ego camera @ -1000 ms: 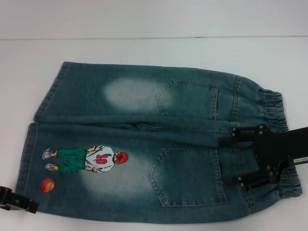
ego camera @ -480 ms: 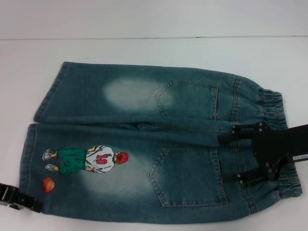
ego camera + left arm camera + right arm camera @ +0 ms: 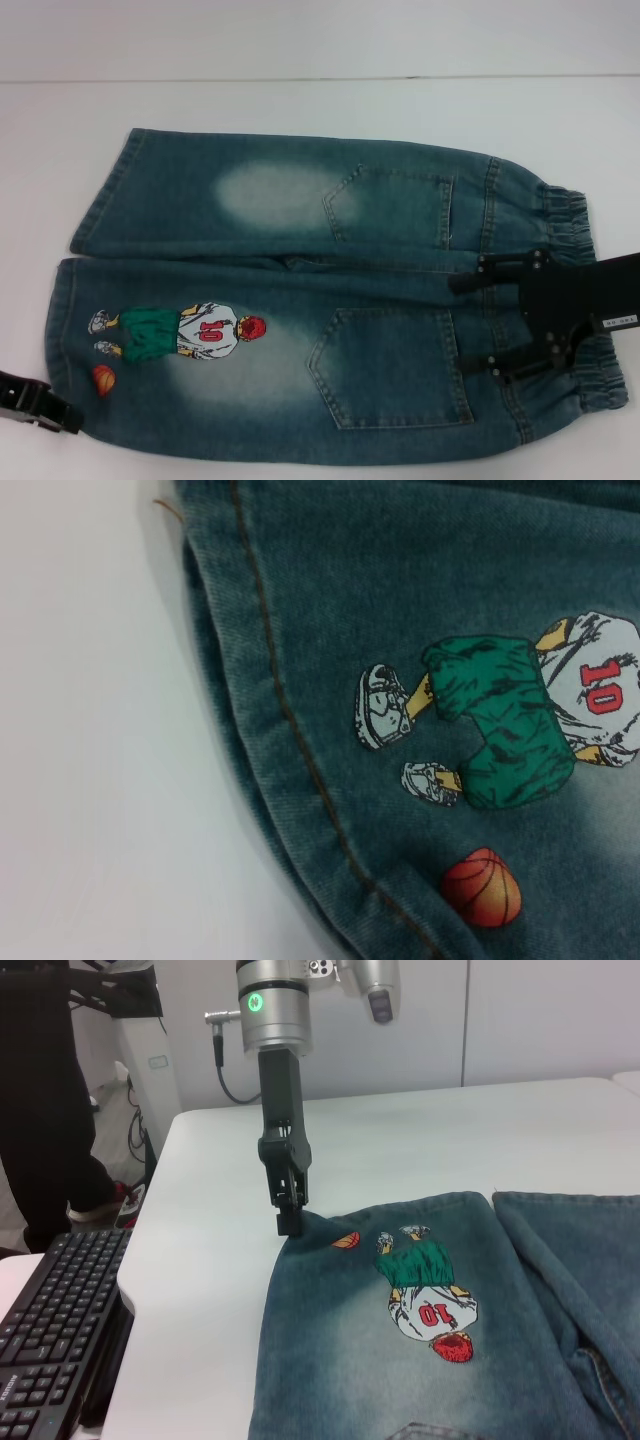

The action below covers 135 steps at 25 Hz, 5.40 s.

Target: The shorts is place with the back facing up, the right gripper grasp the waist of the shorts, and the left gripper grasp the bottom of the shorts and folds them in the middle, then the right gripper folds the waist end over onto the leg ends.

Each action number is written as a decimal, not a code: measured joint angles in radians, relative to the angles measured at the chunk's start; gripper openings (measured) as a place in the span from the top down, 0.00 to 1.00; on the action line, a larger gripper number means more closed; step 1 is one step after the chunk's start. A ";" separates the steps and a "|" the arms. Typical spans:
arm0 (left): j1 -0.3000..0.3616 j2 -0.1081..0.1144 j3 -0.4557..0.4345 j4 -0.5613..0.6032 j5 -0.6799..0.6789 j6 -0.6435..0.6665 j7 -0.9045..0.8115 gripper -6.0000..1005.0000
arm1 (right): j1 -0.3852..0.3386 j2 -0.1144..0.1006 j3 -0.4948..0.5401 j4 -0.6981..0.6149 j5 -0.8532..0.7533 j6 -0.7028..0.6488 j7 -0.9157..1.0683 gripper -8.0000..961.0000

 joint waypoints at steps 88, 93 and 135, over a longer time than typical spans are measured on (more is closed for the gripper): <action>-0.081 0.002 0.009 -0.004 -0.003 -0.003 -0.017 0.92 | 0.088 0.040 -0.284 -0.381 -0.545 -0.144 0.725 0.15; -0.083 0.004 0.010 -0.004 -0.003 -0.005 -0.019 0.92 | 0.085 0.037 -0.285 -0.359 -0.554 -0.111 0.725 0.17; -0.165 0.025 0.004 -0.005 -0.115 -0.279 -0.010 0.92 | 0.019 0.008 0.103 -0.431 -0.215 0.035 0.710 0.94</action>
